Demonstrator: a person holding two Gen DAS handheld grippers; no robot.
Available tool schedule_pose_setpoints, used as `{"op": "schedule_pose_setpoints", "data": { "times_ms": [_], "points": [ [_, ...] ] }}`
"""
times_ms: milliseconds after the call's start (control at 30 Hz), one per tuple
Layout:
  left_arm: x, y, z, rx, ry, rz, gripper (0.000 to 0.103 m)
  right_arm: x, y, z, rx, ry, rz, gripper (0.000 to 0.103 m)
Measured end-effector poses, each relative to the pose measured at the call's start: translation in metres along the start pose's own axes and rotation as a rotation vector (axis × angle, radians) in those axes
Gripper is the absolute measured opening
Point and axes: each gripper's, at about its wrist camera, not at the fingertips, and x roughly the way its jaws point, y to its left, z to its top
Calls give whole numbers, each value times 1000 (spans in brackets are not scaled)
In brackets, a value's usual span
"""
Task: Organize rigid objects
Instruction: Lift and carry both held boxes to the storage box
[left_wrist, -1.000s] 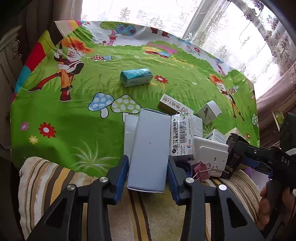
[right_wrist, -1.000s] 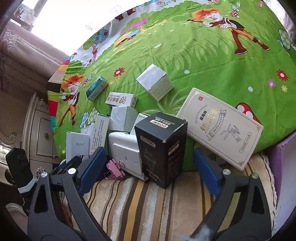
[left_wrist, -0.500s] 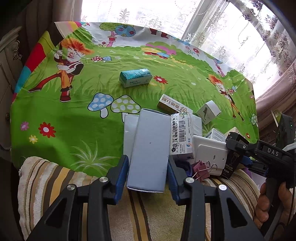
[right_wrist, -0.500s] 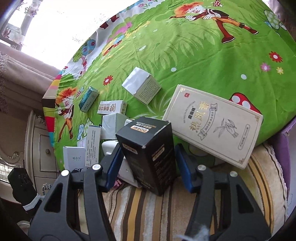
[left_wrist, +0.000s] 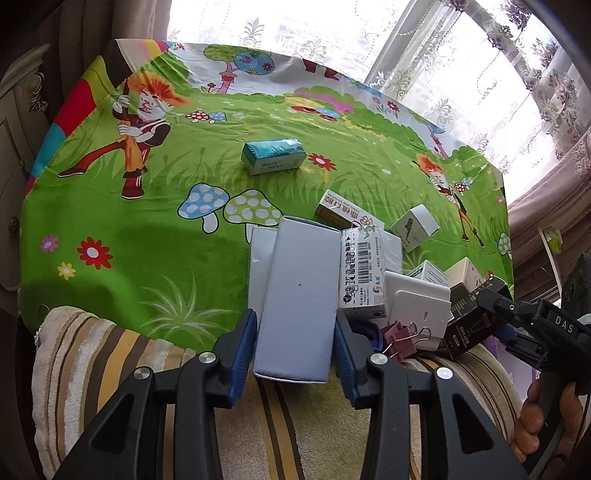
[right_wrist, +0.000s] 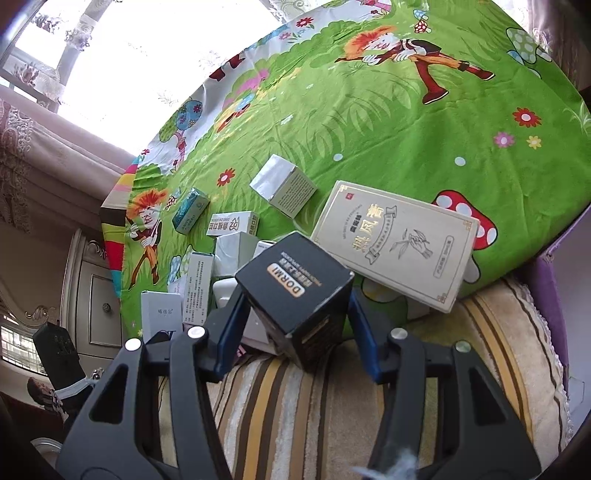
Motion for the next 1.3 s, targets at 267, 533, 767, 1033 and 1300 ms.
{"op": "schedule_pose_setpoints", "data": {
  "times_ms": [267, 533, 767, 1033, 1300],
  "points": [
    [-9, 3, -1, -18, -38, 6, 38, -22, -1, -8, -32, -59, 29, 58],
    [-29, -4, -3, -8, -101, -5, 37, -53, -8, -21, -50, -124, 72, 58],
    [-51, -31, -14, 26, -132, -69, 37, -81, -17, -30, -71, -175, 80, 58],
    [-62, -101, -37, 127, -98, -253, 37, -111, -47, -42, -63, -205, 82, 58],
    [-48, -166, -62, 203, 19, -457, 37, -144, -88, -46, -47, -269, 5, 58]
  ]
}}
